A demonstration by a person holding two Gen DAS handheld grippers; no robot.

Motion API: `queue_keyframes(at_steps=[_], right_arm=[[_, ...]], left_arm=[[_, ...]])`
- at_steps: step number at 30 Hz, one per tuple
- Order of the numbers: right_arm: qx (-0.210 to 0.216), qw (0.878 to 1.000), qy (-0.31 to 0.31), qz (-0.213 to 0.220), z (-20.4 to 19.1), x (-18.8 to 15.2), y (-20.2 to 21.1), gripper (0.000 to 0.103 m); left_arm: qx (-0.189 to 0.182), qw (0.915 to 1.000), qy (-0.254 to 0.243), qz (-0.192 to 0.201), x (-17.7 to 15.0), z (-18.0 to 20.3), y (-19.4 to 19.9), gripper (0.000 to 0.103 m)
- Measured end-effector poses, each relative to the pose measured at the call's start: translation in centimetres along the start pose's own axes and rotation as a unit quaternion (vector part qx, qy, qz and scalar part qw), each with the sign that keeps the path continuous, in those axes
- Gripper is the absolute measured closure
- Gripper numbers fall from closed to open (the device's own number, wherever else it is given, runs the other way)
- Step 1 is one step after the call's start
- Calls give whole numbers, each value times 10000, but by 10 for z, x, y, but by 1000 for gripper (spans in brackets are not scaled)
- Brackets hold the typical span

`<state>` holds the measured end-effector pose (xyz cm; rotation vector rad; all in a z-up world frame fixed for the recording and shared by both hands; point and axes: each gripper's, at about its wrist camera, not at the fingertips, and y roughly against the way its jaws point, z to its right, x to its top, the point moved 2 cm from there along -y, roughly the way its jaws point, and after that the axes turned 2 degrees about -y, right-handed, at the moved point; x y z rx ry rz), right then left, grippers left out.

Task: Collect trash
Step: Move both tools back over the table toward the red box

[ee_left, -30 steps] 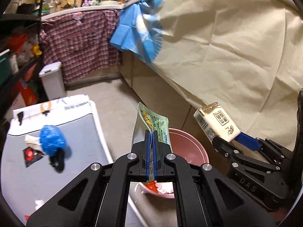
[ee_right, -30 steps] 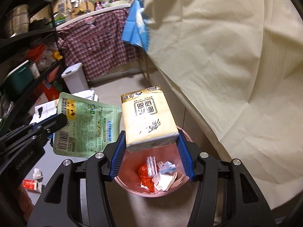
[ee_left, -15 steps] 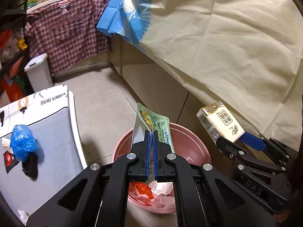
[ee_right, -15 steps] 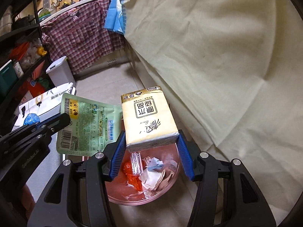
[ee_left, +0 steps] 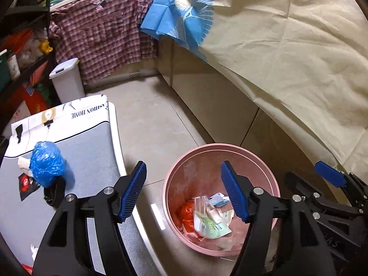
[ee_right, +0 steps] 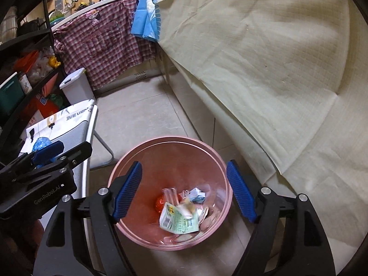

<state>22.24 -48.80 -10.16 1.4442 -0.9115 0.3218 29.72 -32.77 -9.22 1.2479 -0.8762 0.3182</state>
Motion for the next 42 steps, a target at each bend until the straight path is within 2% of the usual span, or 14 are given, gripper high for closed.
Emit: queue_keyframes(at_steps=[4,8,14,20,27,33,42], right_arm=[[94,9999,27,109,-6,3,17,20],[264,9991,89,335,-22,6,45,16],[671,9940,305,808,-61,7,100,14],[1095,9862,401,1173,-102,-9,149,12],[1638,9798,463,1048,-154,-42,174,12],[1857,9757,797,851,-202,-71,176,12],[2038,9678,1285,727,-257,-95,174,12]], left_arm=[[10,10000,38,86,0,-6,21,37],[157,9994,-18,324,-3,-20,59,37],[440,9975,91,544,-19,-57,122,37],[731,9937,396,750,-47,-105,184,37],[1206,9869,634,861,-84,-158,233,37],[1522,9798,949,888,-114,-199,261,37],[1930,9672,1347,951,-154,-251,289,37]])
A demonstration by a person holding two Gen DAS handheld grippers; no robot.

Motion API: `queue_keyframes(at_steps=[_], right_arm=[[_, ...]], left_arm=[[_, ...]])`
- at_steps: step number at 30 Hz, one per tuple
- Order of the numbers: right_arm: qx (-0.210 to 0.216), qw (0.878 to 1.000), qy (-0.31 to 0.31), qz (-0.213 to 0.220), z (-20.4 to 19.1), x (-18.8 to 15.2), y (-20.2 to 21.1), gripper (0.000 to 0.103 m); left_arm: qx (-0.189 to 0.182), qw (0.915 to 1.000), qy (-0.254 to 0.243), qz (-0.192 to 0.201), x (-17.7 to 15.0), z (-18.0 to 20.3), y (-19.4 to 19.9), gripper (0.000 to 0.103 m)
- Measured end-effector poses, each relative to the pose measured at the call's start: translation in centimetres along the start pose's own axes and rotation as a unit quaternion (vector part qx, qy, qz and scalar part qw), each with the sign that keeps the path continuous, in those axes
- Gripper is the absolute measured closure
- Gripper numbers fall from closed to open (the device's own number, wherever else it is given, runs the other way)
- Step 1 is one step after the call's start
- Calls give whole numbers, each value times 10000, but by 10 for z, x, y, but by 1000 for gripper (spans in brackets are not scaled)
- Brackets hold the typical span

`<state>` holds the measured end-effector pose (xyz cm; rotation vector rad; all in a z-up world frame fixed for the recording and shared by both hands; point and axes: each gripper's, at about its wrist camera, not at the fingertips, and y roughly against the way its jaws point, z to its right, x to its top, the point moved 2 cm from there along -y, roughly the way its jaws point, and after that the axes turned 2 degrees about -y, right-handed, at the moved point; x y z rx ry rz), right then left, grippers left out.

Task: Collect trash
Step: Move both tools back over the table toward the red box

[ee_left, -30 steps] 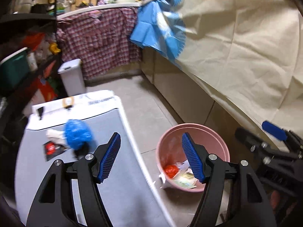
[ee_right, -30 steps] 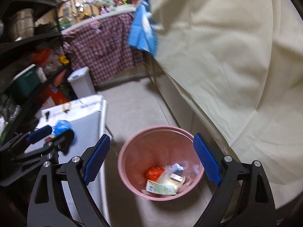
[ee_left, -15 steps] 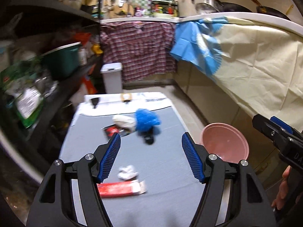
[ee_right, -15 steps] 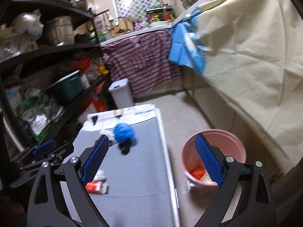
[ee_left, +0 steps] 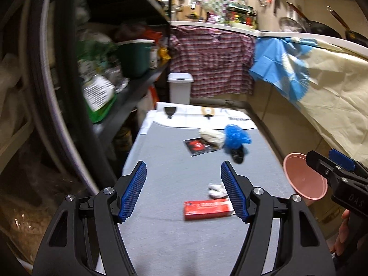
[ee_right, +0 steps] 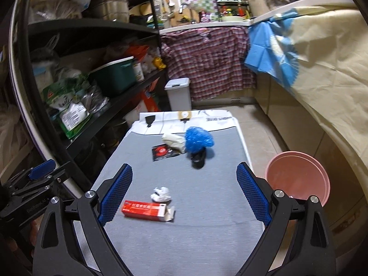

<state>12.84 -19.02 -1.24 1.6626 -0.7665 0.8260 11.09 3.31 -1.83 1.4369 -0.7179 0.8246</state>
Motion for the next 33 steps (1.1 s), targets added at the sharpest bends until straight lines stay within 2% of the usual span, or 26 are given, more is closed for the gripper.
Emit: queue_keyframes(at_steps=[4,10,15,18,21,26,30,33], right_arm=[[85,9999,46,-102,-15,-2,-9,12],[49,9996,211,-193,-26,-4,-22,12],[-87,9994,237,-225,-22,-2,-37,12],[-165,9990,358,-212,-20,0,-46,12],[-300,9983,424,-275,-13,1,-59,12],[-437,9975,310,-452,7,-1,-81,12],[-541,9966,288,-554,21,-4,-90,12],[-583,9958,256,-657,31,-5,-93,12]], left_arm=[[167,9998,118,30,-5,-23,0,37],[175,9993,284,137,-12,-49,-6,37],[175,9990,399,-36,-22,-55,-26,37],[31,9993,367,-91,-31,-51,-38,37],[-253,9994,141,-188,-38,-40,-51,37],[-517,9979,-200,-336,-51,-17,-77,37],[-786,9945,-413,-555,-63,1,-102,37],[-1032,9889,-633,-857,-78,16,-121,37]])
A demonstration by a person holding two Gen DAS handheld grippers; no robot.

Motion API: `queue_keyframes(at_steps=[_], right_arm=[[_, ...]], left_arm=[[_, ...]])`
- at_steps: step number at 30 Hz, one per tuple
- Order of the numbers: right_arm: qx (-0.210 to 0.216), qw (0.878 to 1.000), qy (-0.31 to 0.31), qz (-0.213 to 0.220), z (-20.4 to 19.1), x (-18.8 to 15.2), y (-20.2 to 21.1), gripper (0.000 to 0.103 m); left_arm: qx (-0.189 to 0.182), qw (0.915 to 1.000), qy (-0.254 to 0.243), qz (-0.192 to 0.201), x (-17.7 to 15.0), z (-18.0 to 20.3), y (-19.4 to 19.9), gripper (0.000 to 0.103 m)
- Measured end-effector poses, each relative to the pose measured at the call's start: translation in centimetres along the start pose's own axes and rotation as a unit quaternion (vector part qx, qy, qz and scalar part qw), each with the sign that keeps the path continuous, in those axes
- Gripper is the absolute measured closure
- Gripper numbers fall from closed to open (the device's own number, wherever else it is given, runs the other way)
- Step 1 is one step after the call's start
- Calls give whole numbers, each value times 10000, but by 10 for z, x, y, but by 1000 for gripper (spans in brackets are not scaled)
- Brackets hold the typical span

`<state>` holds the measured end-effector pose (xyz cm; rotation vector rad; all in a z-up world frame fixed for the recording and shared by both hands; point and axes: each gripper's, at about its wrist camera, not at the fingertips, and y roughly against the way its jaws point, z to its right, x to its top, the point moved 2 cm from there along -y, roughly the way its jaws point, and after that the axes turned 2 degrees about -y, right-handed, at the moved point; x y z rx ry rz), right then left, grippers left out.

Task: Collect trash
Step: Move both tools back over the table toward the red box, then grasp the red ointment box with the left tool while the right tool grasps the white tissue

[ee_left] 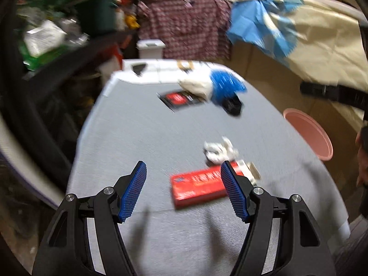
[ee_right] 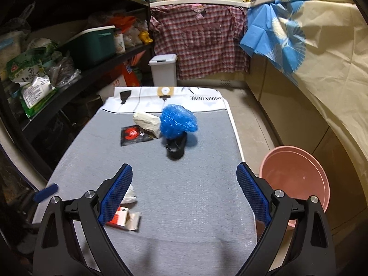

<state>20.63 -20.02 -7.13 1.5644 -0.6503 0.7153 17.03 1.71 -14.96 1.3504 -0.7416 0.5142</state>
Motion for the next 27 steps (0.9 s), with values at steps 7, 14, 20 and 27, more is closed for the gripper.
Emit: queue_keyframes(at_steps=[7,14,20,27], right_arm=[[73,9999,-69,-73,7,2,-1,12],[12,9999,58,-121,6,2,-3,12],[-141,9998,76,-127,14,1,-4,12],[-184,9994,-179,-222,27,-1,-3,12]], left_arm=[[-339,9981,-320,-402,-3,11,-28,37],[-534,9969,-236,-524,-3,5,-39,37],[-893,9927,-520,-619,-4,14,-30,37],[-775,9892,-856,-907,-17,25,-41,52]])
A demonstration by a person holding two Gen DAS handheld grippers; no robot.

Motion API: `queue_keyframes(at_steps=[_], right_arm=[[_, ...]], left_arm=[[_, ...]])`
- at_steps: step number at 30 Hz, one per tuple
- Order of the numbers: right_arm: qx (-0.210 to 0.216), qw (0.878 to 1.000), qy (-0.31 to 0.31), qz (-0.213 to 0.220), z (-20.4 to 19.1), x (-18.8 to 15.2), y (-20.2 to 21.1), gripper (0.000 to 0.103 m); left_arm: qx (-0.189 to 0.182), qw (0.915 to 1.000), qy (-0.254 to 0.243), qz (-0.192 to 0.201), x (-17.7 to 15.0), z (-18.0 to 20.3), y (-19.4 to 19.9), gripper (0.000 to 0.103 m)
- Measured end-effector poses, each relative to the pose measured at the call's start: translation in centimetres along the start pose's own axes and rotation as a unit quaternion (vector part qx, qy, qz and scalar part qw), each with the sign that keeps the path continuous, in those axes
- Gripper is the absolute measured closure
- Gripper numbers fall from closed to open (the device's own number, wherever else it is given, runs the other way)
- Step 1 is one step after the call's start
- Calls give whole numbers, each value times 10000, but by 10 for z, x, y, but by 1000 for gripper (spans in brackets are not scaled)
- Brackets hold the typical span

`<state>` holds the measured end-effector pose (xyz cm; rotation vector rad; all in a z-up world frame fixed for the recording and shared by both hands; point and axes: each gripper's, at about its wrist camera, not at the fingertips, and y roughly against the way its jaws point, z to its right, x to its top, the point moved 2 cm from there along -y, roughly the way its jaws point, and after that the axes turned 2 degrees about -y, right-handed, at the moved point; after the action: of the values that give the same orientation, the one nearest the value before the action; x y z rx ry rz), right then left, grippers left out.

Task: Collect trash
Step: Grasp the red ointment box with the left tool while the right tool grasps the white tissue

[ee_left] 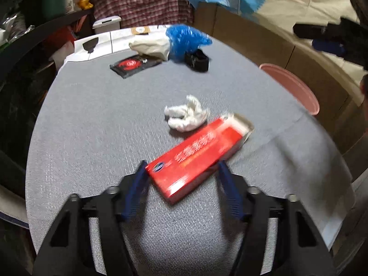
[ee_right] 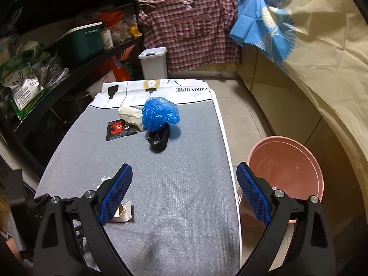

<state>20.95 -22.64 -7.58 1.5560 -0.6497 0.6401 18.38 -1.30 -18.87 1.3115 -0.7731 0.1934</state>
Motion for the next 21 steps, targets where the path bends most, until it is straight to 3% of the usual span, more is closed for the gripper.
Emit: queue_keyframes(at_steps=[2,4,12,21], right_arm=[[-26,10000,7,5,2,-1,0,12],[-53,10000,14,7,4,-2,1,12],[-55,10000,-41,-67,5,-3,-2,12],[10,9999,-125,22,3,-7,-11,12]], left_arm=[[-40,10000,-25,38,-1,0,2,64],[-126,9998,-70,102,-2,2,7,65],[26,9990,-91,440,3,4,25,66],[419,9915,617,1068,20,-26,56,66]])
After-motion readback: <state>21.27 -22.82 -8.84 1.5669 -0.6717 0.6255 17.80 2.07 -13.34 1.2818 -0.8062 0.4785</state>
